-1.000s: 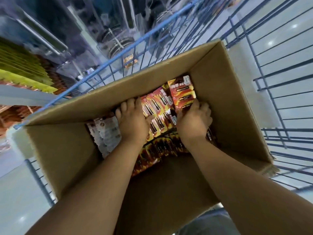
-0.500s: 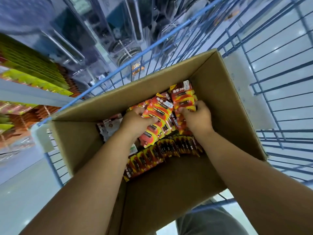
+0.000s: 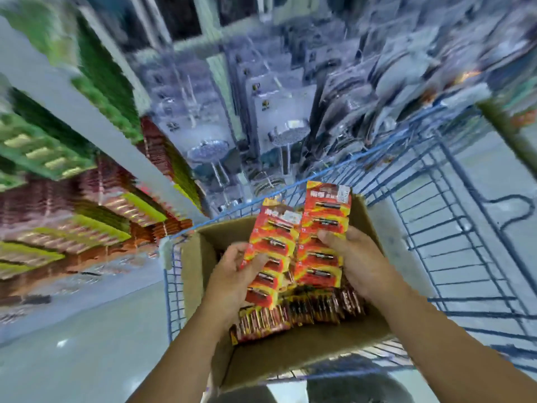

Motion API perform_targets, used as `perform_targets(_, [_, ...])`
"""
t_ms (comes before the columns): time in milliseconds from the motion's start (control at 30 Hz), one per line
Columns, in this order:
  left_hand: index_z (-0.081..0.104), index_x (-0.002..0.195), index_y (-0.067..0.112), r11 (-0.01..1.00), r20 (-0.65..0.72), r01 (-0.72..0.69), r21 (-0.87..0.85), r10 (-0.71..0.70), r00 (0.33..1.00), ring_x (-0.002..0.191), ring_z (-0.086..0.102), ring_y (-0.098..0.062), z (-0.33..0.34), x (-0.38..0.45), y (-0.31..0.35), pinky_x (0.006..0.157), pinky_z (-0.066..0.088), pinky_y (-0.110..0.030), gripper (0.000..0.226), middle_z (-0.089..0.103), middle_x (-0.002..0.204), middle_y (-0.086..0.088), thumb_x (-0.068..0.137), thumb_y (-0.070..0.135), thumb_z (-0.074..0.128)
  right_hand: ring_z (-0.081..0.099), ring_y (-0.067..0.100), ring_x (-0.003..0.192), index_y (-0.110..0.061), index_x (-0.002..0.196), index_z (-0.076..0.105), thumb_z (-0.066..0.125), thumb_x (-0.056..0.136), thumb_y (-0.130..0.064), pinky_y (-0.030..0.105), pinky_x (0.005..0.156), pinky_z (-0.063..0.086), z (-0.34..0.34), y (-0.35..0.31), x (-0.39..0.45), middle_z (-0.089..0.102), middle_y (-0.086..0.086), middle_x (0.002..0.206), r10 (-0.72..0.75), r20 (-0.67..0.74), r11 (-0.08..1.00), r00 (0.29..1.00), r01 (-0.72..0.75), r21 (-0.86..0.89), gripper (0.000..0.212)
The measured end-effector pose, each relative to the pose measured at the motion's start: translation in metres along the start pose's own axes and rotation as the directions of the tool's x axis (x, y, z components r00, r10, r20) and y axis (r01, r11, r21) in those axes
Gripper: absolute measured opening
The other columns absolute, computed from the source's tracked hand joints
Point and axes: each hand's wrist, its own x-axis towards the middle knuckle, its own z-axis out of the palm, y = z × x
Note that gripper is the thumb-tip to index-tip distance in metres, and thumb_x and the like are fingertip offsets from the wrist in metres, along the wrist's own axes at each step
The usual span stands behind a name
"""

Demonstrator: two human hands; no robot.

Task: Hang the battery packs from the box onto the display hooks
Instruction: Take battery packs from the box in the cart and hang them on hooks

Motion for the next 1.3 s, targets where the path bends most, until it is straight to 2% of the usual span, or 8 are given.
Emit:
perform_targets(133, [0.063, 0.126, 0.014, 0.983, -0.083, -0.132, -0.127, 0.122, 0.989, 0.08, 0.075, -0.03, -0.035, -0.047, 0.031, 0.059, 0.056, -0.034, 0.044, 0.078, 0.105, -0.013, 0.088, 0.027, 0.079, 0.074, 0.035, 0.11, -0.015, 0.127, 0.07, 0.074, 0.093, -0.023, 0.052, 0.094, 0.058, 0.048, -0.045, -0.022, 0.076, 0.012, 0.121, -0.093, 0.199, 0.991, 0.976, 0.11, -0.077, 0.036])
perform_targets(267, [0.057, 0.136, 0.012, 0.968, -0.103, -0.176, -0.181, 0.159, 0.982, 0.092, 0.072, -0.036, -0.082, -0.088, 0.058, 0.069, 0.056, -0.044, 0.054, 0.073, 0.114, -0.016, 0.091, 0.027, 0.083, 0.079, 0.025, 0.086, -0.013, 0.108, 0.074, 0.07, 0.096, -0.013, 0.036, 0.067, 0.063, 0.119, -0.088, -0.045, 0.081, 0.01, 0.101, -0.191, 0.234, 0.959, 0.953, 0.232, -0.162, 0.012])
perform_targets(400, [0.058, 0.124, 0.017, 0.941, -0.213, -0.253, -0.222, 0.207, 0.955, 0.092, 0.078, -0.03, -0.13, -0.123, 0.075, 0.074, 0.063, -0.046, 0.033, 0.08, 0.106, -0.009, 0.094, 0.014, 0.071, 0.079, 0.029, 0.093, -0.018, 0.112, 0.074, 0.072, 0.098, -0.022, 0.054, 0.086, 0.062, 0.187, -0.107, -0.071, 0.081, 0.008, 0.103, -0.267, 0.246, 0.927, 0.932, 0.318, -0.197, 0.015])
perform_targets(500, [0.059, 0.124, 0.024, 0.921, -0.3, -0.31, -0.236, 0.235, 0.925, 0.092, 0.079, -0.027, -0.171, -0.142, 0.09, 0.084, 0.062, -0.052, 0.03, 0.081, 0.104, -0.003, 0.096, 0.017, 0.071, 0.079, 0.028, 0.095, -0.019, 0.118, 0.071, 0.069, 0.099, -0.025, 0.055, 0.088, 0.062, 0.231, -0.111, -0.095, 0.081, 0.005, 0.104, -0.288, 0.289, 0.915, 0.913, 0.351, -0.197, 0.02])
perform_targets(733, [0.057, 0.124, 0.022, 0.839, -0.364, -0.498, -0.218, 0.404, 0.839, 0.089, 0.079, -0.021, -0.265, -0.173, 0.142, 0.066, 0.063, -0.036, 0.024, 0.081, 0.103, -0.001, 0.102, 0.017, 0.063, 0.078, 0.032, 0.097, -0.018, 0.117, 0.071, 0.072, 0.097, -0.025, 0.059, 0.093, 0.059, 0.325, -0.11, -0.125, 0.081, 0.008, 0.106, -0.333, 0.342, 0.884, 0.879, 0.417, -0.212, 0.022])
perform_targets(800, [0.057, 0.126, 0.024, 0.815, -0.369, -0.541, -0.206, 0.447, 0.815, 0.091, 0.079, -0.021, -0.29, -0.178, 0.159, 0.069, 0.063, -0.039, 0.025, 0.081, 0.104, 0.0, 0.102, 0.02, 0.063, 0.078, 0.031, 0.095, -0.019, 0.115, 0.071, 0.072, 0.096, -0.025, 0.059, 0.092, 0.06, 0.349, -0.116, -0.128, 0.081, 0.007, 0.104, -0.358, 0.332, 0.874, 0.873, 0.439, -0.21, 0.02])
perform_targets(1133, [0.056, 0.123, 0.021, 0.707, -0.361, -0.663, -0.246, 0.567, 0.74, 0.09, 0.079, -0.028, -0.362, -0.179, 0.24, 0.064, 0.063, -0.039, 0.027, 0.08, 0.105, -0.005, 0.099, 0.015, 0.064, 0.077, 0.037, 0.096, -0.011, 0.121, 0.068, 0.067, 0.097, -0.021, 0.057, 0.09, 0.06, 0.403, -0.178, -0.128, 0.079, 0.014, 0.106, -0.531, 0.298, 0.811, 0.793, 0.577, -0.092, 0.025])
perform_targets(1300, [0.057, 0.126, 0.023, 0.691, -0.366, -0.681, -0.243, 0.585, 0.724, 0.092, 0.079, -0.027, -0.361, -0.171, 0.262, 0.075, 0.061, -0.047, 0.032, 0.08, 0.106, -0.004, 0.096, 0.016, 0.067, 0.078, 0.036, 0.094, -0.013, 0.12, 0.068, 0.065, 0.1, -0.021, 0.055, 0.087, 0.061, 0.405, -0.201, -0.125, 0.08, 0.013, 0.104, -0.573, 0.282, 0.778, 0.77, 0.619, -0.109, 0.022])
